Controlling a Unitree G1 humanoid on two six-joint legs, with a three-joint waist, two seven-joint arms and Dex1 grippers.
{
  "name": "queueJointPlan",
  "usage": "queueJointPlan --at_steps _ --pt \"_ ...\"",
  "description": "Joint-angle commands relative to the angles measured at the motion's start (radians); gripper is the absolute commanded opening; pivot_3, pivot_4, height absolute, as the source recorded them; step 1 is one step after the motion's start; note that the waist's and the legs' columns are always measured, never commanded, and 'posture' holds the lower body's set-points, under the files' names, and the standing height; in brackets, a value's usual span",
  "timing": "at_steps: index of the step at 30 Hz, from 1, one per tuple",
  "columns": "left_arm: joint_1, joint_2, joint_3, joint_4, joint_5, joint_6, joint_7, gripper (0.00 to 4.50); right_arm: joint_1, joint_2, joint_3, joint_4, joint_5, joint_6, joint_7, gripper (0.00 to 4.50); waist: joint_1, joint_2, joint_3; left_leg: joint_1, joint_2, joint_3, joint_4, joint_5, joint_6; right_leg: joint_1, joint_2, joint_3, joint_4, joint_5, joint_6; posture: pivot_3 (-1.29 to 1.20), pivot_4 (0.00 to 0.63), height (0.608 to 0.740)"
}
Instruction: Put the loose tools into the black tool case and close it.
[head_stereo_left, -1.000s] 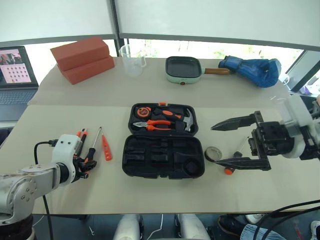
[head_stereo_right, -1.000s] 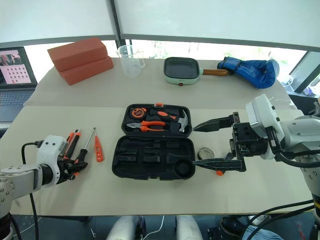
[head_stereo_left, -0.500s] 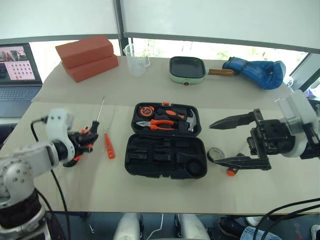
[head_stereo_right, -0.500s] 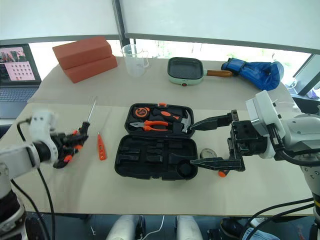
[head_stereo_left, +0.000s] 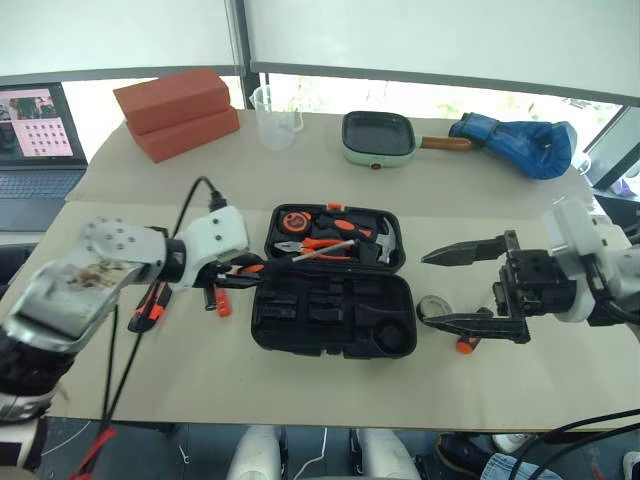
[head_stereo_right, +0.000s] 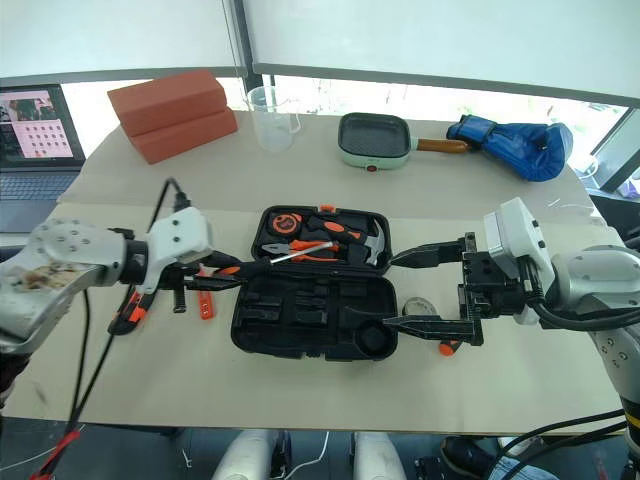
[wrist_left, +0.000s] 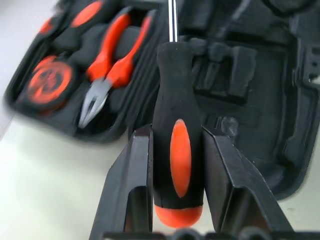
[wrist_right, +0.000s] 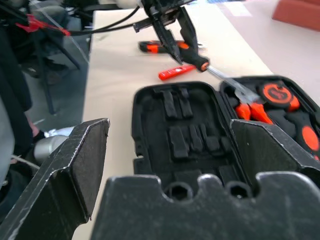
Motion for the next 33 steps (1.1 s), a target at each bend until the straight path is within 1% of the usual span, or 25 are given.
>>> queueJointPlan --at_steps 1,6,11,17,22,27,29,30,31,32,33 --pt "-0.085 -0.070 -0.100 0.134 0.145 -0.180 -0.078 0.87 0.047 -0.001 -0.091 -0.063 0.017 0.003 -0.038 4.50 0.000 0.000 0.000 -0.001 0.000 0.000 0.001 0.000 0.001 0.000 0.000 0.000 0.000 0.000 0.000 0.00 0.150 0.740" --pt "-0.141 -0.145 -0.169 0.288 0.271 -0.330 -0.138 0.87 0.119 0.002 -0.152 -0.116 0.038 0.018 -0.083 4.50 -0.004 0.000 0.000 -0.006 0.003 -0.002 0.010 -0.002 0.004 -0.001 0.003 0.000 0.001 0.000 0.001 0.00 0.150 0.740" --pt "-0.169 -0.210 -0.170 0.344 0.311 -0.330 -0.168 0.87 0.169 0.010 -0.192 -0.149 0.047 0.022 -0.117 4.50 -0.002 0.000 0.000 -0.006 0.003 -0.003 0.012 -0.003 0.004 -0.001 0.003 0.000 0.001 0.001 0.003 0.00 0.150 0.740" --pt "-0.201 -0.299 -0.162 0.422 0.370 -0.303 -0.132 0.87 0.176 0.011 -0.201 -0.161 0.069 0.025 -0.150 4.50 -0.001 0.000 0.000 -0.007 0.003 -0.004 0.014 -0.003 0.004 0.000 0.003 0.000 0.001 0.001 0.004 0.00 0.150 0.740" --pt "-0.203 -0.321 -0.153 0.438 0.387 -0.317 -0.147 0.87 0.165 0.007 -0.191 -0.158 0.078 0.024 -0.161 4.50 -0.002 0.000 0.000 -0.007 0.003 -0.005 0.014 -0.003 0.004 0.000 0.003 0.001 0.002 0.001 0.004 0.00 0.150 0.740" --pt "-0.193 -0.317 -0.147 0.432 0.390 -0.314 -0.163 0.87 0.159 0.007 -0.184 -0.158 0.086 0.023 -0.166 4.50 -0.002 0.000 0.000 -0.007 0.003 -0.006 0.015 -0.003 0.004 0.000 0.003 0.001 0.003 0.001 0.004 0.00 0.150 0.740" --pt "-0.191 -0.308 -0.137 0.415 0.384 -0.301 -0.171 1.89 0.157 0.008 -0.178 -0.156 0.085 0.020 -0.167 4.50 -0.002 0.000 0.000 -0.007 0.003 -0.007 0.015 -0.003 0.004 0.000 0.003 0.001 0.003 0.001 0.004 0.00 0.150 0.740" --pt "-0.190 -0.302 -0.131 0.405 0.381 -0.298 -0.176 2.13 0.156 0.009 -0.175 -0.155 0.084 0.019 -0.168 4.50 -0.002 0.000 0.000 -0.007 0.003 -0.009 0.015 -0.003 0.004 0.000 0.003 0.001 0.003 0.001 0.004 0.00 0.150 0.740" --pt "-0.189 -0.295 -0.126 0.393 0.379 -0.292 -0.182 2.59 0.157 0.009 -0.174 -0.155 0.085 0.019 -0.168 4.50 -0.001 0.000 0.000 -0.007 0.003 -0.010 0.015 -0.003 0.004 0.000 0.003 0.001 0.003 0.001 0.004 0.00 0.150 0.740" --pt "-0.188 -0.291 -0.122 0.385 0.377 -0.288 -0.186 2.85 0.157 0.009 -0.174 -0.155 0.085 0.018 -0.168 4.50 -0.001 0.000 0.000 -0.007 0.003 -0.012 0.015 -0.003 0.004 0.000 0.003 0.001 0.003 0.001 0.004 0.00 0.150 0.740" --pt "-0.188 -0.285 -0.116 0.368 0.372 -0.278 -0.195 3.29 0.158 0.010 -0.175 -0.155 0.085 0.017 -0.167 4.50 -0.001 0.000 0.000 -0.007 0.003 -0.012 0.015 -0.003 0.004 0.000 0.003 0.001 0.003 0.001 0.004 0.00 0.150 0.740"
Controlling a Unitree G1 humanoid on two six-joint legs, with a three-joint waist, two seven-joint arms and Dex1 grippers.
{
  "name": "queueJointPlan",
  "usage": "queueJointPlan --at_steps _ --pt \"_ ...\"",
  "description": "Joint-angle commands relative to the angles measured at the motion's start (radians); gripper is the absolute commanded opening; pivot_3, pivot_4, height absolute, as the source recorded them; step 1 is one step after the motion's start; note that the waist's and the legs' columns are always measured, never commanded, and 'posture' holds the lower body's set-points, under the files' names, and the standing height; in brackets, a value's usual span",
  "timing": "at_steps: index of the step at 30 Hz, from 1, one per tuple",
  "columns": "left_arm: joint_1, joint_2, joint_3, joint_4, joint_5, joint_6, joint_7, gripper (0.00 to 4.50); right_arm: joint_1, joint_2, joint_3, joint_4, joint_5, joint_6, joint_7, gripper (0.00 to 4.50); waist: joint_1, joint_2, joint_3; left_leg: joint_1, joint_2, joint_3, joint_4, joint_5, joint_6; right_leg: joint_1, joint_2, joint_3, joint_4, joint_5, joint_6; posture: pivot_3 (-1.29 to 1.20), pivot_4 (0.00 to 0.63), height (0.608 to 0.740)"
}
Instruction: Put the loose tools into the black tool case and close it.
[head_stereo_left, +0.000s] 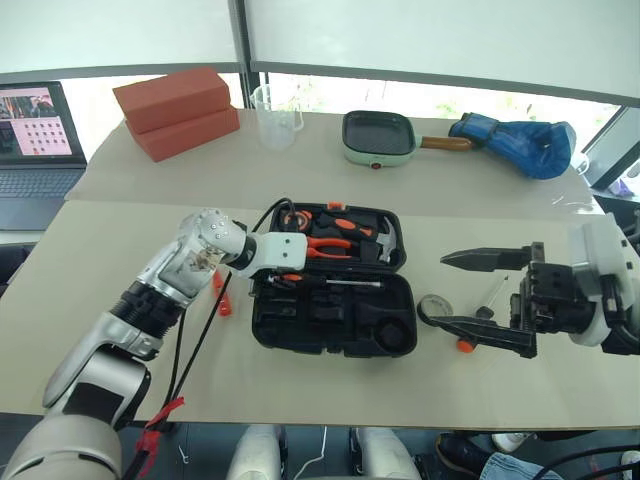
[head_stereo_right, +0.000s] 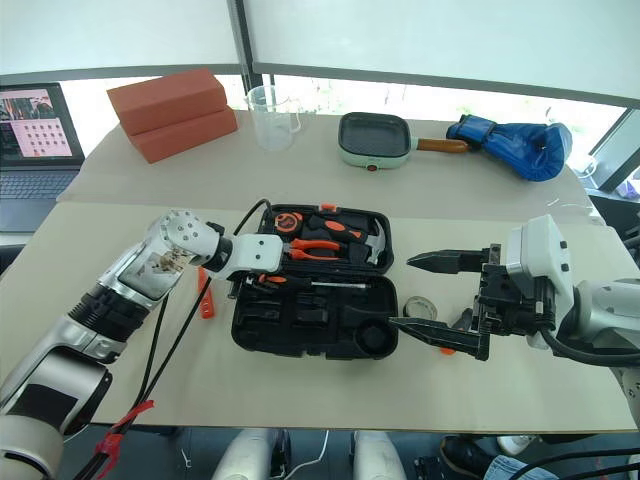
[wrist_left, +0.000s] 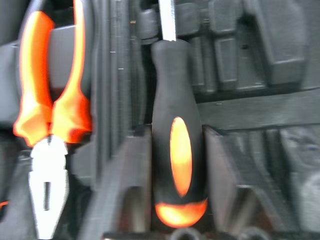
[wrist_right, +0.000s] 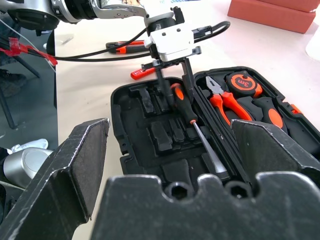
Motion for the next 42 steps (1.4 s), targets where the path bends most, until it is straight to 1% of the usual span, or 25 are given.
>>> queueJointPlan --at_steps 1,3,4,6,8,10,14,18,20,22,24,28,34,37,42 --pt "-0.015 0.030 0.062 -0.081 -0.023 0.034 -0.022 3.64 -0.015 0.001 -0.009 -0.012 0.015 -0.006 -0.007 4.50 0.000 0.000 0.000 0.000 0.000 0.000 0.000 0.000 0.000 0.000 0.000 0.000 0.000 0.000 0.000 0.00 0.150 0.740" --pt "-0.016 0.052 0.083 -0.151 -0.060 0.076 -0.063 3.64 -0.018 0.003 -0.007 -0.004 0.016 -0.005 -0.011 4.50 -0.001 0.000 0.000 0.000 0.000 -0.001 0.000 0.000 0.000 0.000 0.000 0.000 0.000 0.000 0.000 0.00 0.150 0.740" --pt "-0.014 0.058 0.091 -0.178 -0.073 0.087 -0.076 3.50 -0.016 0.004 -0.005 -0.002 0.014 -0.006 -0.011 4.50 -0.002 0.000 0.000 0.000 0.000 -0.001 0.000 0.000 0.000 0.000 0.000 0.000 0.000 0.000 0.000 0.00 0.150 0.740" --pt "-0.011 0.059 0.098 -0.202 -0.083 0.094 -0.081 2.90 -0.012 0.006 -0.004 -0.002 0.012 -0.008 -0.012 4.50 -0.001 0.000 0.000 0.000 0.000 -0.001 0.000 0.000 0.000 0.000 0.000 0.000 0.000 0.000 0.000 0.00 0.150 0.740" --pt "-0.011 0.047 0.095 -0.193 -0.077 0.081 -0.075 2.09 -0.010 0.007 -0.002 -0.003 0.011 -0.009 -0.013 4.50 0.000 0.000 0.000 0.000 0.000 -0.002 0.000 0.000 0.000 0.000 0.000 0.000 0.000 0.000 0.000 0.00 0.150 0.740" --pt "-0.014 0.028 0.080 -0.152 -0.059 0.032 -0.064 1.35 -0.009 0.008 0.001 -0.002 0.007 -0.010 -0.014 4.50 0.000 0.000 0.000 0.000 0.000 -0.002 0.001 0.000 0.000 0.001 0.000 0.000 0.000 0.000 0.000 0.00 0.150 0.740" --pt "-0.022 -0.026 0.061 -0.044 -0.030 -0.053 -0.040 0.04 -0.007 0.006 -0.001 0.001 0.004 -0.010 -0.015 4.50 0.000 0.000 0.000 0.000 0.000 -0.002 0.001 0.000 0.000 0.001 0.000 0.000 0.001 0.000 0.000 0.00 0.150 0.740" --pt "-0.041 -0.073 0.055 0.050 -0.010 -0.104 -0.030 0.04 0.002 0.005 -0.009 -0.005 0.005 -0.007 -0.021 4.50 -0.001 0.000 0.000 0.000 0.000 -0.002 0.001 0.000 0.000 0.001 0.000 0.000 0.001 0.000 0.000 0.00 0.150 0.740" --pt "-0.044 -0.089 0.053 0.070 -0.008 -0.100 -0.037 0.04 0.014 0.007 -0.017 -0.013 0.008 -0.004 -0.027 4.50 -0.001 0.000 0.000 0.000 -0.001 -0.003 0.001 0.000 0.000 0.001 0.000 0.000 0.001 0.000 0.000 0.00 0.150 0.740" --pt "-0.044 -0.095 0.041 0.077 0.007 -0.089 -0.047 0.04 0.027 0.009 -0.024 -0.020 0.011 -0.004 -0.032 4.50 -0.001 0.000 0.000 -0.001 -0.001 -0.003 0.001 0.000 0.000 0.001 0.000 0.000 0.001 0.000 0.000 0.00 0.150 0.740" --pt "-0.045 -0.105 0.032 0.095 0.038 -0.087 -0.023 0.04 0.040 0.009 -0.031 -0.025 0.013 -0.005 -0.035 4.50 -0.001 0.000 0.000 0.000 0.000 -0.003 0.001 0.000 0.000 0.001 0.000 0.000 0.001 0.000 0.000 0.00 0.150 0.740" --pt "-0.046 -0.119 0.031 0.111 0.054 -0.094 -0.014 0.04 0.053 0.009 -0.036 -0.030 0.017 -0.006 -0.042 4.50 0.000 0.000 0.000 0.000 -0.001 -0.003 0.002 0.000 0.000 0.001 0.000 0.000 0.001 0.000 0.000 0.00 0.150 0.740" --pt "-0.033 -0.131 -0.002 0.122 0.092 -0.141 -0.020 0.04 0.054 0.012 -0.030 -0.024 0.010 -0.010 -0.042 4.50 0.001 0.000 0.000 0.000 -0.001 -0.004 0.003 0.000 0.000 0.002 0.000 0.000 0.001 0.001 0.001 0.00 0.150 0.740" --pt "-0.036 -0.153 -0.017 0.156 0.122 -0.170 0.007 0.04 0.056 0.018 -0.016 -0.022 -0.005 -0.019 -0.042 4.50 0.005 0.001 -0.001 0.000 -0.001 -0.005 0.003 0.000 0.000 0.003 0.000 0.000 0.001 0.001 0.001 0.00 0.150 0.740" --pt "-0.045 -0.157 -0.007 0.181 0.131 -0.189 0.007 0.04 0.057 0.027 -0.018 -0.026 -0.008 -0.014 -0.044 4.50 0.014 0.003 -0.002 0.001 -0.002 -0.006 0.006 0.000 0.001 0.006 0.000 0.000 0.001 0.001 0.002 0.00 0.150 0.740"
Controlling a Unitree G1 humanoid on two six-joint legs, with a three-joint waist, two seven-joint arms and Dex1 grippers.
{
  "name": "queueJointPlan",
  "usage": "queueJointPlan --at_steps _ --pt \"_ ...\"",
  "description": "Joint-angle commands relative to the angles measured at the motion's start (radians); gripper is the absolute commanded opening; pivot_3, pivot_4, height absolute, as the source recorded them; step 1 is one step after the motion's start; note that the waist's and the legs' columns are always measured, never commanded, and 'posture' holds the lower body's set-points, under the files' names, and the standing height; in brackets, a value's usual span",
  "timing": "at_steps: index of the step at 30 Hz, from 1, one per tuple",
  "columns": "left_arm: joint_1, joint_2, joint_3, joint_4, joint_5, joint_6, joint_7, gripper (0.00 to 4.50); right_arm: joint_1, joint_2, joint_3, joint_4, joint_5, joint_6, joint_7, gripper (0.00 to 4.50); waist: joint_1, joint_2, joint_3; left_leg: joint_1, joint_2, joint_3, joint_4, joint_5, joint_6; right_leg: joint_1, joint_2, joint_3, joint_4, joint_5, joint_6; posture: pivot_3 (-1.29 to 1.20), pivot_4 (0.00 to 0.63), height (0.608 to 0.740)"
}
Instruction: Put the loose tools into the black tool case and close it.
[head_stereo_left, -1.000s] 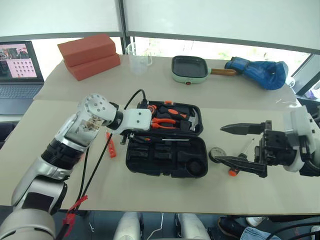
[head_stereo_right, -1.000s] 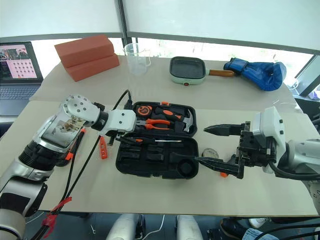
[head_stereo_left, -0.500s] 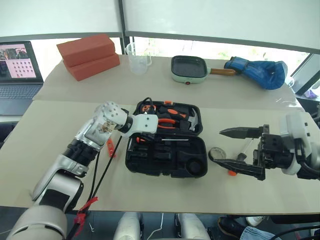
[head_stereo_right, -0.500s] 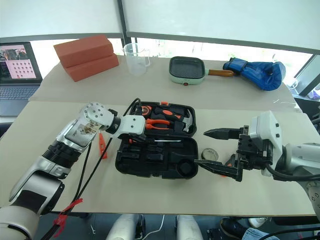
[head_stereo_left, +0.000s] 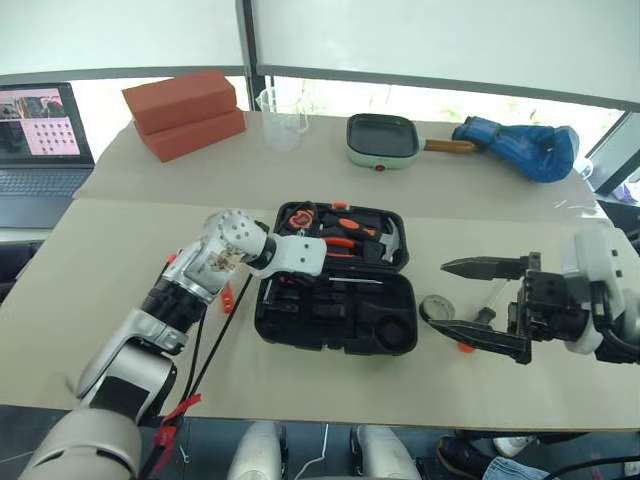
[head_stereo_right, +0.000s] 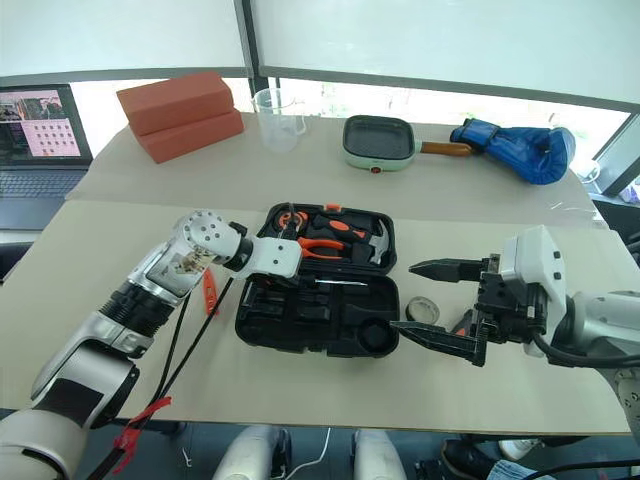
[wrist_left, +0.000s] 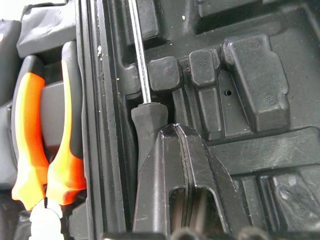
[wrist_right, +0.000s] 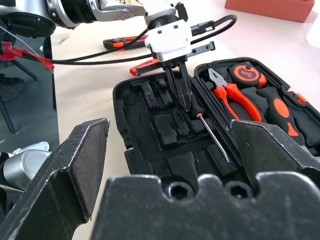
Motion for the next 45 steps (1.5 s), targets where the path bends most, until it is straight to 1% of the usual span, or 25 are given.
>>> queueJointPlan --at_steps 1,2,6,8,11,13,18,22,29,32,36,38,39,40,42,43,45 --pt "-0.015 0.002 -0.001 0.025 0.024 0.004 0.009 0.04 0.000 0.010 -0.019 -0.017 0.004 -0.013 -0.012 4.50 0.000 0.000 0.000 0.000 0.000 0.000 0.000 0.000 0.000 0.000 0.000 0.000 0.000 0.000 0.000 0.00 0.150 0.740" --pt "-0.017 0.007 0.012 0.016 0.009 0.017 0.000 0.04 0.002 0.012 -0.022 -0.018 0.004 -0.012 -0.013 4.50 0.000 0.000 0.000 0.000 0.000 0.000 0.000 0.000 0.000 0.000 0.000 0.000 0.000 0.000 0.000 0.00 0.150 0.740" --pt "-0.022 0.023 0.101 -0.086 -0.132 0.160 -0.081 0.04 0.011 0.018 -0.026 -0.018 0.000 -0.013 -0.011 4.50 -0.010 0.000 0.000 -0.002 0.000 -0.001 0.000 0.000 0.000 -0.003 0.001 0.001 0.001 0.000 0.000 0.00 0.150 0.740" --pt "-0.032 0.023 0.118 -0.109 -0.155 0.210 -0.082 0.04 0.013 0.019 -0.025 -0.015 -0.003 -0.015 -0.009 4.50 -0.014 0.000 0.000 -0.005 0.001 -0.001 0.000 0.000 0.000 -0.005 0.002 0.001 0.002 0.000 0.000 0.00 0.150 0.740" --pt "-0.038 0.017 0.120 -0.121 -0.156 0.239 -0.068 0.04 0.011 0.020 -0.021 -0.006 -0.008 -0.019 -0.006 4.50 -0.014 0.000 0.000 -0.005 0.001 -0.002 0.000 0.000 0.000 -0.005 0.002 0.001 0.001 0.000 0.000 0.00 0.150 0.740" --pt "-0.038 0.010 0.107 -0.106 -0.138 0.220 -0.050 0.04 0.009 0.021 -0.018 -0.003 -0.012 -0.020 -0.005 4.50 -0.014 0.000 0.000 -0.005 0.001 -0.002 0.000 0.000 0.000 -0.004 0.002 0.001 0.001 0.000 0.000 0.00 0.150 0.740" --pt "-0.025 0.007 0.049 -0.042 -0.063 0.098 -0.015 0.04 0.005 0.023 -0.019 -0.003 -0.013 -0.017 -0.004 4.50 -0.014 0.000 0.000 -0.005 0.001 -0.002 0.000 0.000 0.000 -0.004 0.002 0.001 0.001 0.000 0.000 0.00 0.150 0.740" --pt "-0.016 -0.013 -0.002 0.029 0.002 -0.002 0.030 0.04 0.010 0.021 -0.030 -0.005 -0.006 -0.012 -0.001 4.50 -0.012 0.000 0.000 -0.005 0.001 -0.002 0.000 0.000 0.000 -0.004 0.002 0.001 0.001 0.000 0.000 0.00 0.150 0.740" --pt "0.001 -0.018 -0.031 0.080 0.044 -0.094 0.034 0.04 0.015 0.029 -0.038 -0.018 0.009 -0.005 -0.016 4.50 -0.006 0.000 0.000 -0.003 0.000 -0.003 0.001 0.000 0.000 -0.001 0.002 0.001 0.000 0.000 0.000 0.00 0.150 0.740" --pt "0.004 -0.020 -0.002 0.077 0.017 -0.086 0.027 0.04 0.031 0.037 -0.041 -0.022 -0.002 -0.007 -0.022 4.50 -0.004 0.000 0.000 -0.002 0.000 -0.003 0.001 0.000 0.000 0.000 0.002 0.001 0.000 0.000 0.000 0.00 0.150 0.740" --pt "0.007 -0.014 0.136 0.016 -0.118 0.035 0.030 0.04 0.066 0.058 -0.058 -0.016 -0.029 -0.011 -0.063 4.50 -0.009 0.000 0.000 -0.003 0.000 -0.003 0.001 0.000 0.000 -0.002 0.002 0.002 0.001 0.000 0.000 0.00 0.150 0.740" --pt "0.028 0.047 0.272 -0.096 -0.268 0.250 -0.004 0.54 0.134 0.102 -0.087 -0.014 -0.114 0.000 -0.174 4.50 -0.014 0.000 0.000 -0.005 0.001 -0.003 0.001 0.000 0.000 -0.004 0.003 0.002 0.001 0.000 0.000 0.00 0.150 0.740" --pt "0.037 0.075 0.315 -0.145 -0.323 0.339 -0.022 0.75 0.164 0.121 -0.103 -0.016 -0.140 0.009 -0.219 4.50 -0.016 0.000 0.000 -0.007 0.001 -0.003 0.001 0.000 0.000 -0.006 0.003 0.002 0.002 0.000 0.000 0.00 0.150 0.740" --pt "0.045 0.103 0.343 -0.191 -0.373 0.426 -0.043 1.08 0.193 0.139 -0.124 -0.024 -0.148 0.025 -0.255 4.50 -0.018 0.000 0.000 -0.009 0.002 -0.004 0.001 0.000 0.000 -0.007 0.004 0.001 0.002 0.000 0.000 0.00 0.150 0.740" --pt "0.058 0.151 0.387 -0.277 -0.473 0.567 -0.076 1.82 0.267 0.177 -0.185 -0.053 -0.137 0.049 -0.289 4.50 -0.021 0.001 0.000 -0.009 0.002 -0.004 0.001 0.001 0.000 -0.009 0.004 0.002 0.003 0.000 0.000 0.00 0.150 0.740" --pt "0.065 0.175 0.412 -0.322 -0.527 0.629 -0.091 2.18 0.318 0.195 -0.222 -0.073 -0.132 0.058 -0.293 4.50 -0.020 0.003 -0.001 -0.008 0.002 -0.004 0.001 0.001 0.000 -0.008 0.004 0.002 0.003 0.000 0.000 0.00 0.150 0.740" --pt "0.092 0.238 0.478 -0.419 -0.660 0.742 -0.149 2.93 0.463 0.245 -0.324 -0.127 -0.122 0.078 -0.284 4.50 -0.013 0.005 -0.001 -0.008 0.002 -0.004 0.001 0.001 0.000 -0.006 0.003 0.002 0.002 -0.001 0.001 0.00 0.150 0.740"
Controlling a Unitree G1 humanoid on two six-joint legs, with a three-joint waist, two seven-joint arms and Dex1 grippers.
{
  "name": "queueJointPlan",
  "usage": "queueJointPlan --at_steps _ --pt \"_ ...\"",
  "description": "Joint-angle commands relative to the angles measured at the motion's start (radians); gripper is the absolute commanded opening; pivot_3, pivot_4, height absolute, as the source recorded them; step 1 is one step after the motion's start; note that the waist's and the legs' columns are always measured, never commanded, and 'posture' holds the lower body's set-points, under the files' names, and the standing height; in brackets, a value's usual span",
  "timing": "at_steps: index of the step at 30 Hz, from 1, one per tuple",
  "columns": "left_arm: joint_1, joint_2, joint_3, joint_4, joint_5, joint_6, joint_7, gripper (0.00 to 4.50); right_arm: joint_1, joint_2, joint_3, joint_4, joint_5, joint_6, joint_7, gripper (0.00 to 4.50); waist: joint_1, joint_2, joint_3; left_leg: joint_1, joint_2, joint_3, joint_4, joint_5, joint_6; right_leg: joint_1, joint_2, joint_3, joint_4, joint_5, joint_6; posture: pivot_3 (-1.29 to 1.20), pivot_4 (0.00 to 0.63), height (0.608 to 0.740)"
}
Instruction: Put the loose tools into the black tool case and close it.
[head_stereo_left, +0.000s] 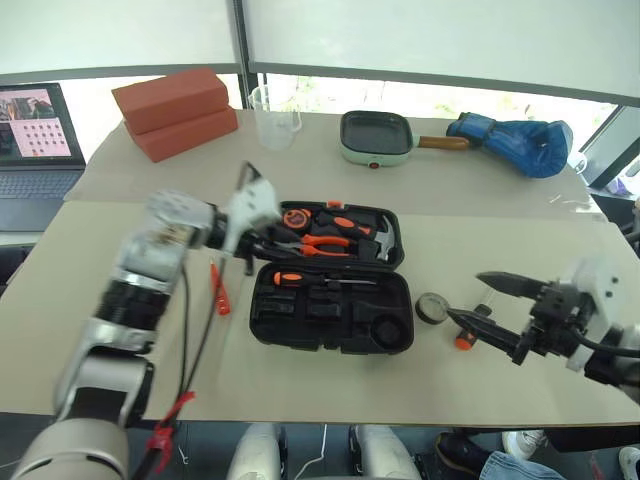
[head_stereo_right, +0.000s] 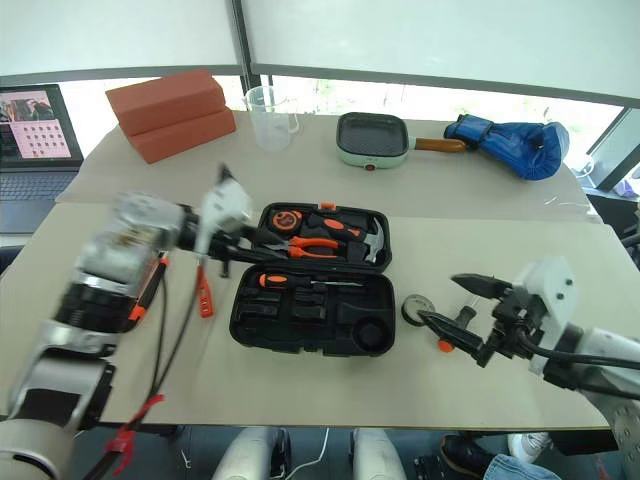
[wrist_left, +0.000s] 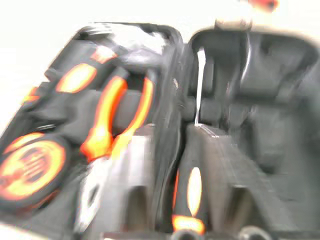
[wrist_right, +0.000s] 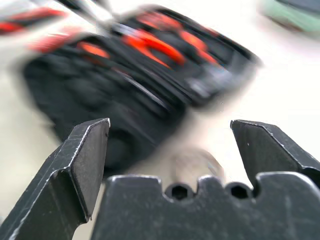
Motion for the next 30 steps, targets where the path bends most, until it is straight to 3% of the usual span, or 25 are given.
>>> queueJointPlan --at_steps 1,4,5,9,11,18,24,30 --pt "0.054 0.107 0.114 -0.206 -0.264 0.219 -0.123 3.25 0.236 0.079 -0.221 -0.122 0.018 0.031 0.013 4.50 0.006 0.000 0.000 0.000 0.000 0.000 0.000 0.000 0.000 0.000 0.000 0.000 0.000 0.000 0.000 0.00 0.150 0.740" --pt "0.114 0.211 0.127 -0.300 -0.357 0.259 -0.210 4.26 0.445 0.154 -0.383 -0.140 0.032 0.025 0.077 4.50 0.004 0.001 0.000 0.001 0.000 -0.001 -0.001 0.000 0.000 0.001 0.000 -0.001 0.000 -0.002 -0.001 0.00 0.150 0.740" --pt "0.121 0.226 0.125 -0.313 -0.372 0.264 -0.214 4.41 0.478 0.161 -0.408 -0.136 0.035 0.018 0.088 4.50 0.002 0.001 0.000 0.002 0.000 -0.001 -0.001 0.000 0.000 0.002 0.000 -0.001 0.000 -0.003 -0.001 0.00 0.150 0.740" --pt "0.116 0.245 0.102 -0.327 -0.403 0.248 -0.227 4.41 0.561 0.176 -0.471 -0.124 0.073 0.028 0.108 4.50 -0.003 0.001 0.000 0.011 0.001 0.000 -0.001 0.000 0.000 0.011 0.000 0.001 -0.003 -0.006 0.003 0.00 0.150 0.740" --pt "0.096 0.224 0.088 -0.313 -0.404 0.231 -0.212 4.41 0.543 0.166 -0.446 -0.136 0.087 0.046 0.072 4.50 -0.006 0.001 0.000 0.017 0.002 0.000 -0.002 0.000 -0.001 0.016 0.001 0.001 -0.003 -0.010 -0.003 0.00 0.150 0.740" --pt "0.059 0.173 0.039 -0.323 -0.391 0.197 -0.165 4.41 0.229 0.100 -0.141 -0.119 0.093 0.175 -0.212 4.50 -0.017 0.000 0.000 0.020 0.001 0.000 -0.005 0.000 -0.001 0.018 0.001 0.002 -0.003 -0.005 -0.005 0.00 0.150 0.740" --pt "0.046 0.165 0.006 -0.340 -0.376 0.165 -0.140 4.41 -0.009 0.151 0.090 -0.063 0.023 0.278 -0.452 4.50 -0.016 0.000 0.000 0.016 -0.001 -0.002 -0.009 0.000 -0.001 0.013 0.001 0.002 -0.004 -0.006 -0.004 0.00 0.150 0.740" --pt "0.044 0.176 -0.018 -0.332 -0.311 0.086 -0.110 4.41 -0.103 0.217 0.213 0.026 -0.068 0.327 -0.575 4.50 -0.014 0.000 0.000 0.006 -0.003 -0.002 -0.009 0.001 -0.001 0.002 0.001 0.003 -0.002 -0.005 -0.004 0.00 0.150 0.740"
